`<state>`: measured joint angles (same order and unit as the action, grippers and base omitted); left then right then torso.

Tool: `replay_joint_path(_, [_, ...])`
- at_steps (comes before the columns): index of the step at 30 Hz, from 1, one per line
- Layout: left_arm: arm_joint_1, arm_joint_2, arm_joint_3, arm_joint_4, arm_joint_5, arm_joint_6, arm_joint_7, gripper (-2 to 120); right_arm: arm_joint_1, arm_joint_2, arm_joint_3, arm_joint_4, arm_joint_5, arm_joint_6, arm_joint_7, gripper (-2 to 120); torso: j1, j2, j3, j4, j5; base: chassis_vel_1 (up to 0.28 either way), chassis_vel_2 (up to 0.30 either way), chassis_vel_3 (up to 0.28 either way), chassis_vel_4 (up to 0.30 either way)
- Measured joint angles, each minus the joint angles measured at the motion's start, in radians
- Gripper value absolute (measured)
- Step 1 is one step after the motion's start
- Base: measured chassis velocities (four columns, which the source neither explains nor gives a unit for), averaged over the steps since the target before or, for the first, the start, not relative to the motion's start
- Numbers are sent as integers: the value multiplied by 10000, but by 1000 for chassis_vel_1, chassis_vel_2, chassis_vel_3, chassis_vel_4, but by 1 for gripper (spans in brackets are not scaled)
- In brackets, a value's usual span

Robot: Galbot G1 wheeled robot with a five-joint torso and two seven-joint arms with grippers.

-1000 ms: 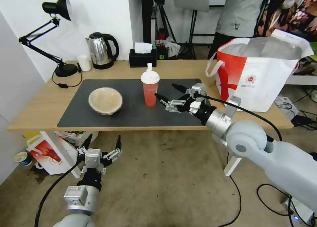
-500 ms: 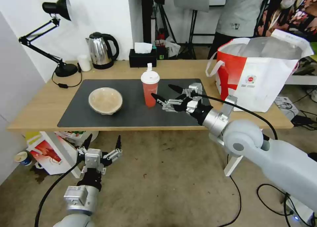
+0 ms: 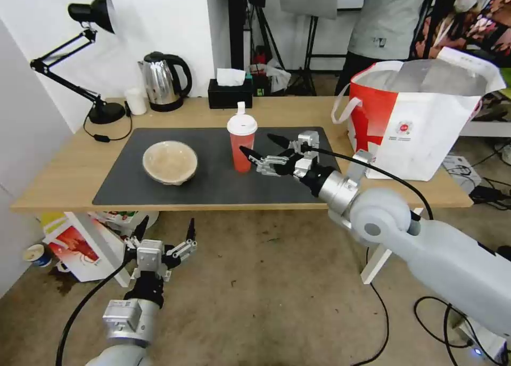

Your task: Pick up the trash from the table and place it into the takeout bag.

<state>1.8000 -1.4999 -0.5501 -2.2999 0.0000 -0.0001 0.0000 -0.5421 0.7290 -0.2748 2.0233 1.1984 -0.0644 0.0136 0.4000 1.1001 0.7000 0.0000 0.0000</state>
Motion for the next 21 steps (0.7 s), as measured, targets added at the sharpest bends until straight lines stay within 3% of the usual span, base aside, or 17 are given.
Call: replay_joint_path(21, [0, 0, 0, 0, 0, 0, 0, 100, 254, 557, -376, -633, 61, 15, -17, 100, 0, 0, 0, 0, 0, 0, 0, 0, 0])
